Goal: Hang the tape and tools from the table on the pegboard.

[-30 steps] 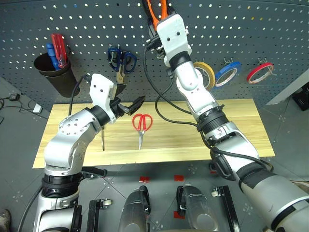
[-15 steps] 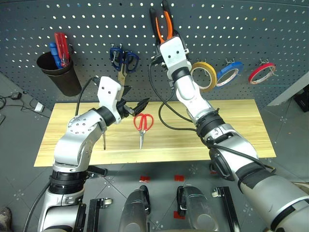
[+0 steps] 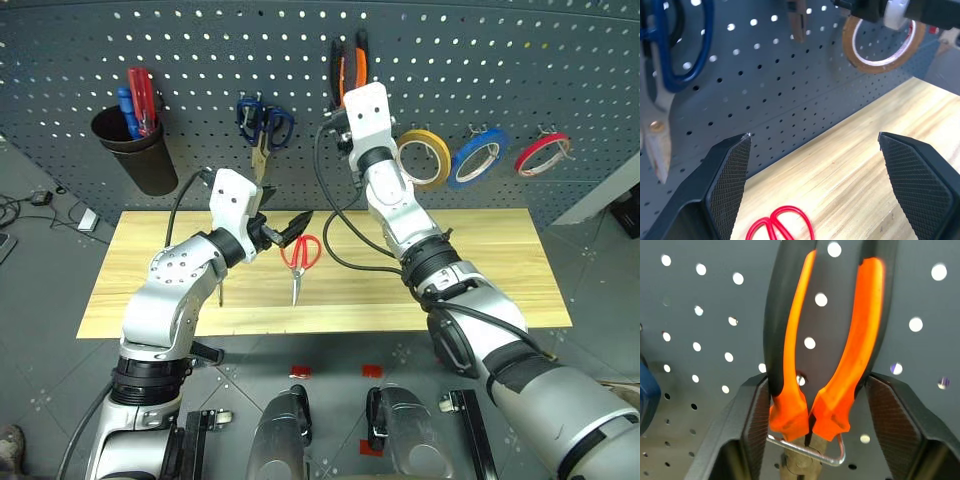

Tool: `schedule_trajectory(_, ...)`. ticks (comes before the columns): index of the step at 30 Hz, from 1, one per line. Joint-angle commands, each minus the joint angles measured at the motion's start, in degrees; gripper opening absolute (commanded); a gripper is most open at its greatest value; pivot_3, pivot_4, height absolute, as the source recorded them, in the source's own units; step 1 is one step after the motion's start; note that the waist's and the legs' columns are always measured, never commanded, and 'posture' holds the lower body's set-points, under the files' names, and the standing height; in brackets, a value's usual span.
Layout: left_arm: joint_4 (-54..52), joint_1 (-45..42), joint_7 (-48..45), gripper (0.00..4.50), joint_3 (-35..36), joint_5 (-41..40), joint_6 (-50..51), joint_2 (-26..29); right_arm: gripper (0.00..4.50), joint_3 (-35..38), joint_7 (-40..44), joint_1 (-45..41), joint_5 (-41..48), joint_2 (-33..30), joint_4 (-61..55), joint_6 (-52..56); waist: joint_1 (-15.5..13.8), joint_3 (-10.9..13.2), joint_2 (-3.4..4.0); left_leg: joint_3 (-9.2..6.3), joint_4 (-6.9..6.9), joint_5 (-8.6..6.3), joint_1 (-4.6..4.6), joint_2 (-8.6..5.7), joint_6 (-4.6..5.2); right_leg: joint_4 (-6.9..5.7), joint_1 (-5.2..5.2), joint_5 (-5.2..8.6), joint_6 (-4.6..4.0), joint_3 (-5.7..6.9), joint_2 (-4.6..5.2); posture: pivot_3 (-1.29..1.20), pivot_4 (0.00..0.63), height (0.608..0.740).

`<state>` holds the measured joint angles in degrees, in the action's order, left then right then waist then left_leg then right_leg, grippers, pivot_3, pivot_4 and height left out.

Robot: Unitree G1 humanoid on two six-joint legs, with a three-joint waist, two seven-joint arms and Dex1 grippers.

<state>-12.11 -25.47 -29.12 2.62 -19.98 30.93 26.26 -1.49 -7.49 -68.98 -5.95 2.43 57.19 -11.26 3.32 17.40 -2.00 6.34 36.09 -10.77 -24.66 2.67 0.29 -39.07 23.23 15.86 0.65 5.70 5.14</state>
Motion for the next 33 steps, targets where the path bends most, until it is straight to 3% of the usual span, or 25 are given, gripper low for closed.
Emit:
schedule_trajectory(1, -0.17, -0.17, 1.02, 4.27, 0.7, -0.12, 0.13, -0.92, 4.46, 0.97, 1.1, 2.39, 1.18, -0.05, -1.17, 4.69, -0.25, 0.01, 0.01, -0.01, 0.0, 0.02, -0.03, -0.01, 0.02, 0.01, 0.02, -0.02, 0.0, 0.02, 0.0, -0.12, 0.287, 0.74)
schedule_trajectory(8, -0.29, 2.43, 2.65, 4.39, 0.77, -0.66, 2.09, -2.33, 4.49, 0.31, 6.17, 7.59, 2.77, 0.08, -11.77, 11.6, 0.18, 0.02, 0.01, 0.13, -0.17, 0.0, -0.24, 0.0, -0.01, 0.17, 0.28, -0.02, 0.0, -0.05, 0.0, -0.13, 0.283, 0.74)
schedule_trajectory(12, 1.22, 5.65, 10.04, 4.39, -0.43, 2.75, 7.37, -5.37, 4.49, -3.37, 17.24, 18.19, 5.75, -1.13, -30.3, 20.83, 0.02, 0.02, 0.01, 0.11, -0.28, -0.08, -0.24, 0.0, -0.07, 0.22, 0.28, 0.14, 0.12, -0.01, -0.01, -0.14, 0.282, 0.74)
schedule_trajectory(16, 2.93, 8.12, 14.95, 4.39, -1.24, 4.67, 12.17, -8.71, 4.49, -8.56, 29.93, 32.34, 10.89, -6.94, -53.09, 33.81, -0.16, 0.02, 0.01, 0.09, -0.21, -0.15, -0.26, -0.02, -0.01, 0.22, 0.27, 0.15, 0.13, -0.03, 0.0, -0.14, 0.293, 0.74)
schedule_trajectory(20, 5.17, 8.7, 17.66, 4.39, -2.53, 6.57, 13.09, -11.68, 4.49, -9.49, 34.84, 42.12, 14.95, -12.63, -67.02, 43.07, -0.37, 0.04, -0.02, 0.05, -0.1, -0.19, -0.26, -0.03, 0.02, 0.18, 0.23, 0.14, 0.14, -0.03, 0.01, -0.16, 0.307, 0.74)
schedule_trajectory(25, 13.87, 5.54, 21.88, 4.39, -4.55, 10.49, 14.52, -14.74, 4.49, -10.88, 37.3, 47.93, 15.75, -17.29, -74.62, 47.23, -0.15, 0.06, -0.06, 0.0, -0.1, -0.3, -0.19, 0.04, 0.22, 0.1, 0.23, 0.16, 0.17, -0.03, -0.07, -0.18, 0.312, 0.74)
schedule_trajectory(33, 27.63, -0.1, 23.97, 4.39, -8.08, 16.16, 11.35, -17.19, 4.49, -11.55, 38.1, 48.33, 15.79, -18.16, -76.37, 49.26, -0.06, 0.08, -0.1, 0.04, -0.1, -0.24, -0.2, 0.02, 0.09, 0.11, 0.26, 0.12, 0.11, -0.06, -0.08, -0.19, 0.309, 0.74)
